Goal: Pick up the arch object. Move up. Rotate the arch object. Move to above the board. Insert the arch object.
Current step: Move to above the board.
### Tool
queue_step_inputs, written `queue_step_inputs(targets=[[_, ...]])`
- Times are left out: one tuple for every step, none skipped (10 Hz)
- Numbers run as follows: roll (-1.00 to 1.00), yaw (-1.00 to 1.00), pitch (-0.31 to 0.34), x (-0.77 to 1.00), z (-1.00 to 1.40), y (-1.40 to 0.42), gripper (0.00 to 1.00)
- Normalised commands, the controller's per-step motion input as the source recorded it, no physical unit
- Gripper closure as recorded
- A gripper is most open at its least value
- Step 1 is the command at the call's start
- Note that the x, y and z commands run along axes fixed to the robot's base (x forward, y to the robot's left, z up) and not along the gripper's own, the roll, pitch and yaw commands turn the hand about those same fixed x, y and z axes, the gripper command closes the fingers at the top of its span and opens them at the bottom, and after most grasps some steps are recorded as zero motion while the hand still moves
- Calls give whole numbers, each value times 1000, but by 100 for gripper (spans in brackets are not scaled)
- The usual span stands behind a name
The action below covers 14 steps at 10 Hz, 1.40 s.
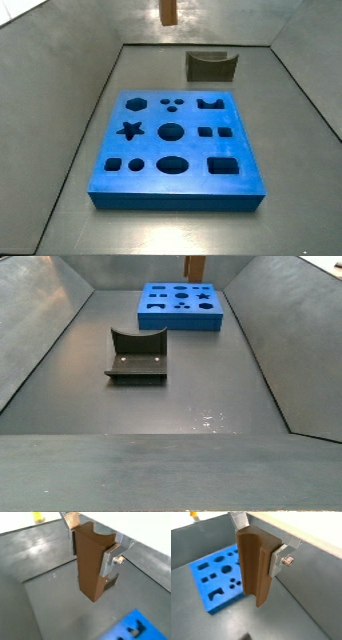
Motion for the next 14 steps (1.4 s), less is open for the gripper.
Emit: queue_step_inputs(targets=[[-1, 1000, 76, 49, 238, -1000, 100], [-2, 1000, 78, 52, 234, -1000, 100], [-5, 1000, 86, 67, 241, -1000, 100], [-7, 1000, 92, 82, 242, -1000, 100], [-5, 1000, 96, 93, 242, -1000, 100], [-8, 1000, 105, 130, 244, -1000, 100], [-9, 1000, 111, 125, 196, -795, 100], [-7, 1000, 121, 100, 117, -442, 100], [-6, 1000, 122, 91, 83, -307, 100], [-5, 1000, 126, 63, 49, -173, 100], [-4, 1000, 133, 54, 45, -118, 100], [-4, 1000, 141, 51, 31, -84, 100], [-2, 1000, 163, 50, 30, -57, 100], [2, 1000, 186, 51, 29, -46, 100]])
